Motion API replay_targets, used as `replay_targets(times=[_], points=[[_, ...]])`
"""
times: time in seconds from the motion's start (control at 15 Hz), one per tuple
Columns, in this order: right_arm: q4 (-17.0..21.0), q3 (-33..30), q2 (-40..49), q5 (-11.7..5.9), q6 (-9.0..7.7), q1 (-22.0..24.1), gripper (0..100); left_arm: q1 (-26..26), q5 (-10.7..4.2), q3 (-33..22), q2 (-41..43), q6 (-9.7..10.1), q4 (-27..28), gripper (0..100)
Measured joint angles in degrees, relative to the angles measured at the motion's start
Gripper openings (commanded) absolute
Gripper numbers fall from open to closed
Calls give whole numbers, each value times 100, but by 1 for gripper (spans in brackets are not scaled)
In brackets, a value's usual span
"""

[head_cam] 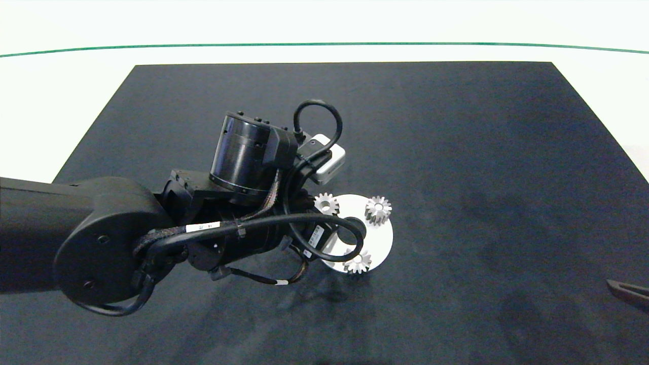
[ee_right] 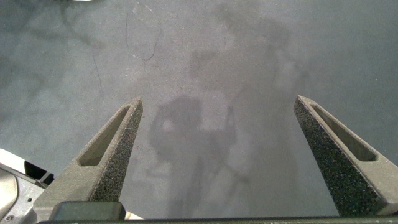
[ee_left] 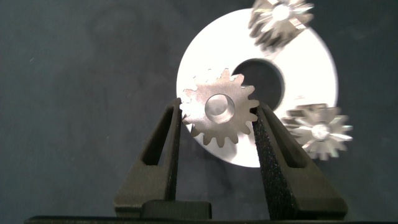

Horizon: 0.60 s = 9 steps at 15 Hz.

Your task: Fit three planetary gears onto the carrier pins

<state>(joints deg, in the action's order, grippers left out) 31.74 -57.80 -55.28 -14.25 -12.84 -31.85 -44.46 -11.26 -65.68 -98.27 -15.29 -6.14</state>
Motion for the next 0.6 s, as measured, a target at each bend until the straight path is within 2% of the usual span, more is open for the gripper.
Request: replay_targets(times=[0.13, 0.6], points=[[0, 5, -4, 0, 2, -1, 100, 15, -85, -20, -55, -133, -2, 0], [0, 16, -26, 0, 0, -4, 100, 34, -87, -57, -206, -157, -38, 0]])
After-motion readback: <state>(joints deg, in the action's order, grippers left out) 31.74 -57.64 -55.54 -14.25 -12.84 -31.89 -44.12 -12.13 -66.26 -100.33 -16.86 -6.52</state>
